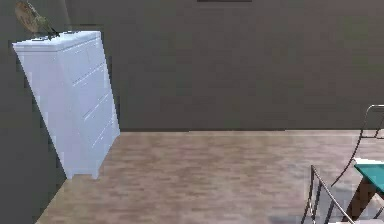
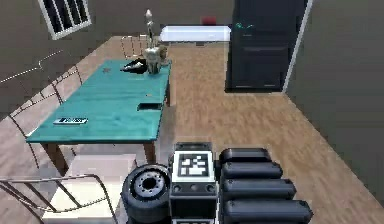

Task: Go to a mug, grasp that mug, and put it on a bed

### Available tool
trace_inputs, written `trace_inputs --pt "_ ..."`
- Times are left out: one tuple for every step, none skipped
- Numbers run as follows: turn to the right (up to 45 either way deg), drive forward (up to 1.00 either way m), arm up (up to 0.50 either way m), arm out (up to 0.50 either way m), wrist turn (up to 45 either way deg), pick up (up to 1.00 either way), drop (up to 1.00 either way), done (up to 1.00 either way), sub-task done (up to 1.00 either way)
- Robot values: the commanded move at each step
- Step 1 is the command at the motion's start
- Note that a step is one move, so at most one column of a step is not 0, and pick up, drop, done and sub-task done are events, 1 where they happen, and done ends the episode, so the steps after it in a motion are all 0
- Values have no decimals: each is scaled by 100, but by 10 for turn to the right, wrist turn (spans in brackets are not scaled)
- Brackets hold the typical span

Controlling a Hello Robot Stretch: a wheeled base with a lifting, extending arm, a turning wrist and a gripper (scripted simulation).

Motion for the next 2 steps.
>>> trace_inputs --pt "0 85 0 0 0 0 0 0 0" --pt "450 0 0 0 0 0 0 0 0"
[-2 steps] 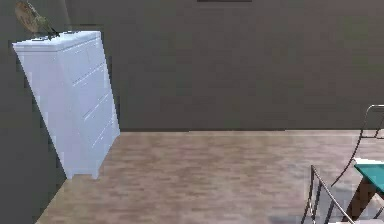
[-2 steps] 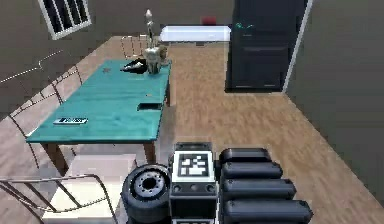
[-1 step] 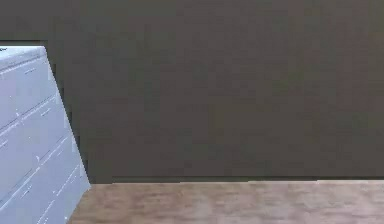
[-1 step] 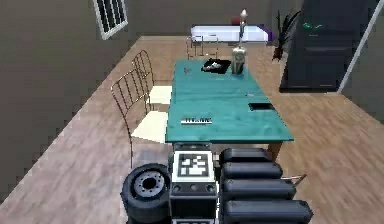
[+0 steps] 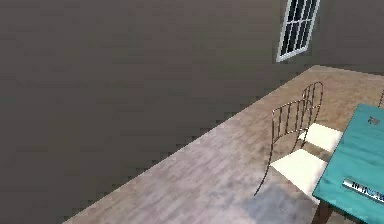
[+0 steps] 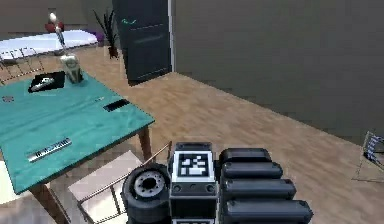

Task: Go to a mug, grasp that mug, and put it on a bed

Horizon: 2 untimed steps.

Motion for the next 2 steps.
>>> trace_inputs --pt "60 0 0 0 0 0 0 0 0" --pt "0 100 0 0 0 0 0 0 0"
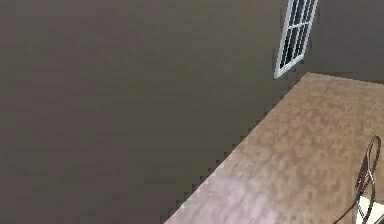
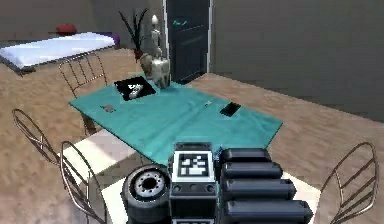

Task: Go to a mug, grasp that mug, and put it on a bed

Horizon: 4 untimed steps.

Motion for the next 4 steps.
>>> trace_inputs --pt "90 0 0 0 0 0 0 0 0" --pt "0 25 0 0 0 0 0 0 0" --pt "270 0 0 0 0 0 0 0 0" --pt "0 100 0 0 0 0 0 0 0"
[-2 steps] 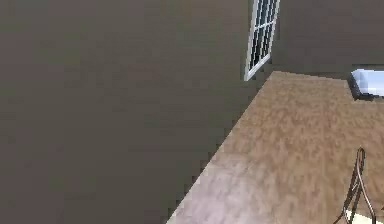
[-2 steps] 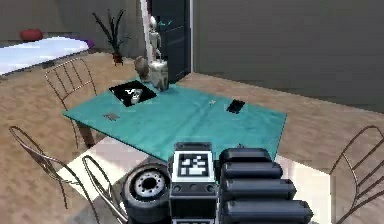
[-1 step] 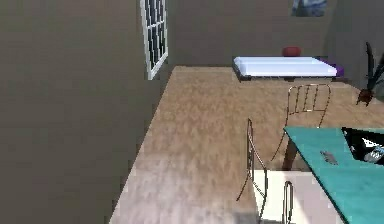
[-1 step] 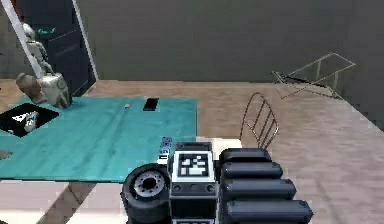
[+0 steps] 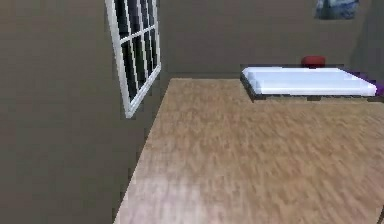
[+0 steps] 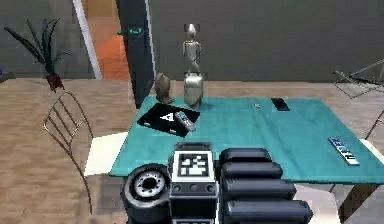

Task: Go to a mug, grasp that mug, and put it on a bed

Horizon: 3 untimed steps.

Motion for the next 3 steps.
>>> trace_inputs --pt "60 0 0 0 0 0 0 0 0" --pt "0 20 0 0 0 0 0 0 0" --pt "300 0 0 0 0 0 0 0 0"
